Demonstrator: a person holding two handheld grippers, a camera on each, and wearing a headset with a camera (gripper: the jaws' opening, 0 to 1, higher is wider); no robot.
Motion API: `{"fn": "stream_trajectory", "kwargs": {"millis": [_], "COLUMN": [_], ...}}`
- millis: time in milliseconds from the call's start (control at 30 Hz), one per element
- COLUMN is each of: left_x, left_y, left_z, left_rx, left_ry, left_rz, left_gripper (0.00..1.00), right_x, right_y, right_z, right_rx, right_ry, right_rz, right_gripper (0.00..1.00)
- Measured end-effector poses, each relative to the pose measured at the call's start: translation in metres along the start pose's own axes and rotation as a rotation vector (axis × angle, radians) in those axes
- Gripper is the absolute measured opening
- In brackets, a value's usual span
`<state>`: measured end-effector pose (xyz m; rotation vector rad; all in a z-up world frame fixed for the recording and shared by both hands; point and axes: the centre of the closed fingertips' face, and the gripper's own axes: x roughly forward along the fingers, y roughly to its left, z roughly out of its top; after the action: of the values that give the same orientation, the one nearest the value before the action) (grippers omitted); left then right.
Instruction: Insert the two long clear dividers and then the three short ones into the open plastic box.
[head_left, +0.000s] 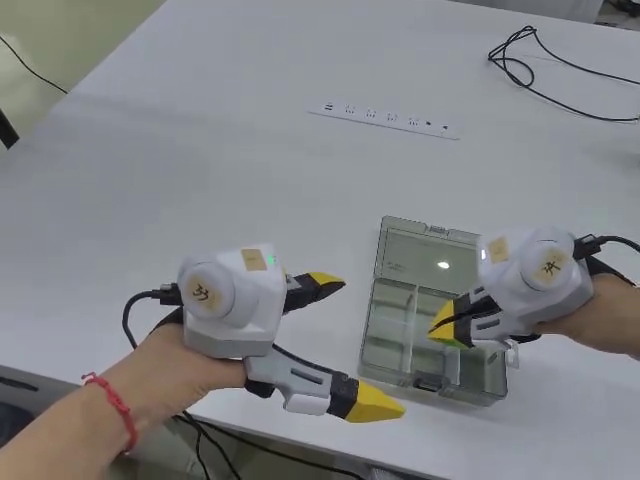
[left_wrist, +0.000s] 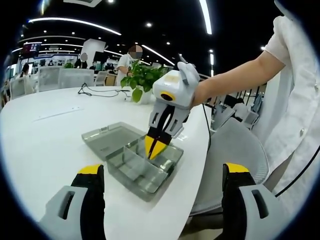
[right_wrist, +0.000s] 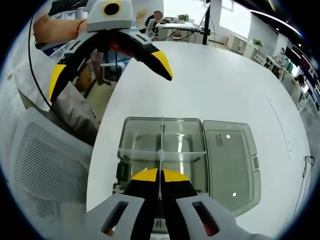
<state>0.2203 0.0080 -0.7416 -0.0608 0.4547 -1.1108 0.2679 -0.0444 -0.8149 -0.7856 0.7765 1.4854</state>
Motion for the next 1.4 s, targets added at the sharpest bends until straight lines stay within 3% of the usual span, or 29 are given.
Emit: {"fn": "stream_trajectory", "kwargs": {"millis": [433,900,1067,1400], "left_x": [0.002,0.000,-0.001,-0.001], "left_y": [0.001,-0.001,-0.001,0.004], "left_z": [0.003,0.001,0.001,-0.001], "left_rx": [0.002,0.012,0.017,0.029], "left_ry": [-0.004,0.009,0.013,0.024], "left_rz": [-0.001,-0.005,-0.002,0.013], "left_gripper": [1.00,1.00,1.00,1.00], "right_x": [0.003,0.003,-0.003,-0.041], "right_y": [0.000,0.000,0.000,-0.010], "right_z": [-0.003,-0.003,0.002,0.006], "right_rx": [-0.011,0.015,0.067,0.144], "right_ry": [0.035,0.025,-0.013,-0.109], "right_rz": [-0.001,-0.015,-0.025,-0.099], "right_gripper": [0.02,0.03,0.08,0.19]}}
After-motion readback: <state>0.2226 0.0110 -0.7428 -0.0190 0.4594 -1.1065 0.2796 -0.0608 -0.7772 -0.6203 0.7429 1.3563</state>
